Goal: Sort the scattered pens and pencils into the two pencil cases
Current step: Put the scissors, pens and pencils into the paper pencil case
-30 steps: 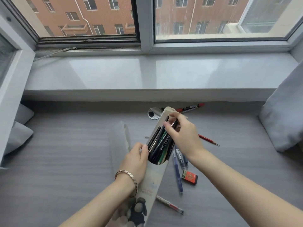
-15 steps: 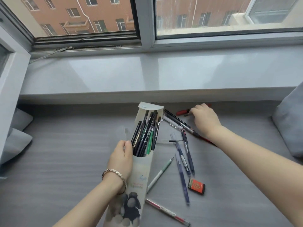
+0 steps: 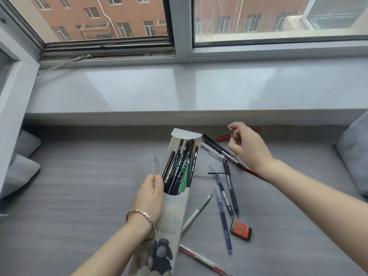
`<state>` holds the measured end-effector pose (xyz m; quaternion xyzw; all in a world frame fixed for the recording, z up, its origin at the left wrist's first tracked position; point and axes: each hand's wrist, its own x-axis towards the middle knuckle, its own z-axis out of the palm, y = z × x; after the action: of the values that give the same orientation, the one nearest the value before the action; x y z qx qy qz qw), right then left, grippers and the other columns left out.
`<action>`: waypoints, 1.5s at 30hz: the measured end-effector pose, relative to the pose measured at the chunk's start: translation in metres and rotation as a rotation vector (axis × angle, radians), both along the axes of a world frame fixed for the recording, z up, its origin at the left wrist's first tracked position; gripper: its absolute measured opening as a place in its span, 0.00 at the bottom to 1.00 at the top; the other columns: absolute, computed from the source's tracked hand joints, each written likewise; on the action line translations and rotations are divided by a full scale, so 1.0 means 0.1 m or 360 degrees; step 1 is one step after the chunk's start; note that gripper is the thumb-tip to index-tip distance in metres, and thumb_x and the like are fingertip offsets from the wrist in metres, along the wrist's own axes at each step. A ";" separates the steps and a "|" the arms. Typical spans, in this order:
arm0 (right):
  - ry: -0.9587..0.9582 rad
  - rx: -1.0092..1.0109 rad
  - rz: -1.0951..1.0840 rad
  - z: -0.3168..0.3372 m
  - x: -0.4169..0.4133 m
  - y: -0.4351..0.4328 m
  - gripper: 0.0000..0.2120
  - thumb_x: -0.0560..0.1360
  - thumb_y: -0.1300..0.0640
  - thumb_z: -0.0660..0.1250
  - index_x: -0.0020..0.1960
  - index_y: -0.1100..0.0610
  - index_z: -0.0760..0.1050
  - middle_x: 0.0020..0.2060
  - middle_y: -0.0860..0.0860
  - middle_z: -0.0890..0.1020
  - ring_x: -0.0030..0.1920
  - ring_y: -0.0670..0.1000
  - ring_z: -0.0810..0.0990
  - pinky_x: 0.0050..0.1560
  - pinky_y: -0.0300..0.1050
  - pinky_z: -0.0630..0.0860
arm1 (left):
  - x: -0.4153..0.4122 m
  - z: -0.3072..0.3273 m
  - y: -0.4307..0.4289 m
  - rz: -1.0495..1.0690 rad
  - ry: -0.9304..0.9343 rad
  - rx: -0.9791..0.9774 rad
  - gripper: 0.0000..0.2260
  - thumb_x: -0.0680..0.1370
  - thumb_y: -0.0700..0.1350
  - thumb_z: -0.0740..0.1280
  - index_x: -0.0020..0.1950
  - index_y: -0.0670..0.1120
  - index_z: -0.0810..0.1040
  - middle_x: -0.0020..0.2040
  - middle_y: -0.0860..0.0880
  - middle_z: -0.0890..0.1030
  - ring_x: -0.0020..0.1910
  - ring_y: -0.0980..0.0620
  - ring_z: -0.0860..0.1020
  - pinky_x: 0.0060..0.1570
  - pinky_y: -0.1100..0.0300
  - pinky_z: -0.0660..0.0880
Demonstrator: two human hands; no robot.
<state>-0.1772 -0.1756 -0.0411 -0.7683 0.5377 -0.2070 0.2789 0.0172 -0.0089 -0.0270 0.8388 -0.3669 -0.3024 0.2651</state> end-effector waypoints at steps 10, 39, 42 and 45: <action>-0.0415 0.0372 0.0294 0.15 0.65 1.02 0.12 0.72 0.59 0.69 0.55 0.58 0.78 0.40 0.50 0.77 0.41 0.47 0.75 0.46 0.34 0.70 | -0.16 0.03 0.05 -0.0047 0.0074 -0.0028 0.17 0.81 0.46 0.53 0.31 0.51 0.61 0.28 0.53 0.66 0.28 0.55 0.65 0.30 0.59 0.61; 0.0433 0.0684 0.0128 -0.14 0.04 0.29 0.03 0.76 0.61 0.55 0.46 0.61 0.62 0.32 0.51 0.67 0.36 0.55 0.69 0.31 0.45 0.61 | 0.08 0.05 0.14 0.0073 -0.0018 0.0025 0.17 0.81 0.47 0.51 0.32 0.47 0.62 0.29 0.50 0.66 0.29 0.53 0.64 0.29 0.59 0.60; -0.0330 0.0915 -0.0076 0.09 0.02 0.53 0.04 0.78 0.61 0.52 0.47 0.58 0.65 0.32 0.51 0.69 0.27 0.45 0.66 0.26 0.38 0.61 | 0.01 0.05 0.17 0.0029 -0.0014 0.0037 0.17 0.81 0.47 0.51 0.32 0.48 0.62 0.29 0.51 0.66 0.29 0.54 0.65 0.29 0.59 0.60; -0.1320 0.1188 -0.0226 0.33 0.10 0.85 0.06 0.81 0.58 0.50 0.49 0.56 0.65 0.28 0.49 0.65 0.21 0.41 0.62 0.23 0.33 0.59 | -0.13 0.03 0.23 -0.0030 0.0034 0.0010 0.17 0.81 0.46 0.52 0.31 0.49 0.60 0.29 0.52 0.66 0.29 0.54 0.64 0.29 0.56 0.60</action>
<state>-0.1673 -0.0904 -0.0082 -0.4337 0.4701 -0.3057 0.7053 0.0047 0.0140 -0.0236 0.8329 -0.3711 -0.3149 0.2634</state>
